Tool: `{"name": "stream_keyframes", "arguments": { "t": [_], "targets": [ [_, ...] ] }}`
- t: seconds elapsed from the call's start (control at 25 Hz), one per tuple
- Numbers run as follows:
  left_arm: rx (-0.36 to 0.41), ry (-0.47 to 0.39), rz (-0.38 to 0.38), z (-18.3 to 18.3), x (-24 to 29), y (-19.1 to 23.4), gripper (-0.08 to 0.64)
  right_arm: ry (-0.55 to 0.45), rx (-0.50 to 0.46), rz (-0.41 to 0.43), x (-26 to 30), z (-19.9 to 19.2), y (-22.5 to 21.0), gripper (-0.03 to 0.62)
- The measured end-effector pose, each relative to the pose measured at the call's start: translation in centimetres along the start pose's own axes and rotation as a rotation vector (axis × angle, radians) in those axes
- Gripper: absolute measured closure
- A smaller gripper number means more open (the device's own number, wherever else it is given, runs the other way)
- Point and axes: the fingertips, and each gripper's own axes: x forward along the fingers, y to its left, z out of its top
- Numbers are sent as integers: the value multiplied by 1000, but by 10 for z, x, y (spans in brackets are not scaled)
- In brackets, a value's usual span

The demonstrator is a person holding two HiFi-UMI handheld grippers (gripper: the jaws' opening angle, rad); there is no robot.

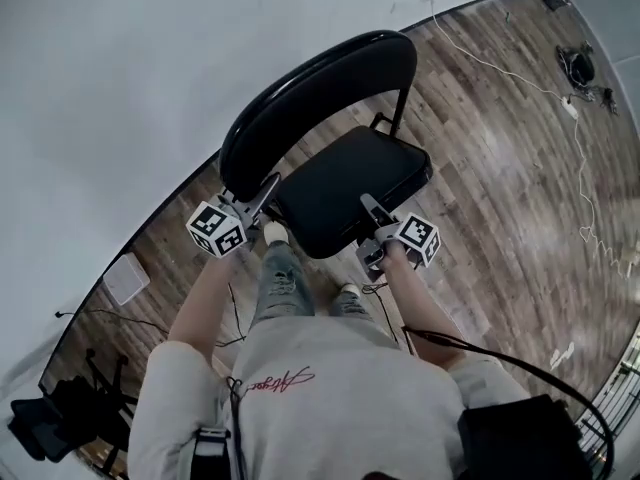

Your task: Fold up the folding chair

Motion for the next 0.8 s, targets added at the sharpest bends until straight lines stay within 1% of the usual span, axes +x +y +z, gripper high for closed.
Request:
{"name": "stream_keyframes", "arguments": {
  "t": [0.04,0.12,0.24,0.44,0.6,0.72,0.8],
  "targets": [
    [-9,3,-16,6,0,7,460,0,12,13,11,-2,13,445],
    [-32,7,-42,17,-1,25,451,-18,53,12,31,-5,30,448],
    [-52,23,-73,29,-1,50,445,-70,83,-32,50,-10,42,448],
    [-16,64,-150,52,12,77,446,-141,118,-94,74,-14,61,451],
    [35,75,-198,67,20,83,446,-192,178,-124,100,-8,86,451],
    [48,74,-199,74,24,91,446,-198,206,-149,126,0,106,451],
    [37,71,-188,76,24,97,446,-204,203,-174,137,2,115,451]
  ]
}}
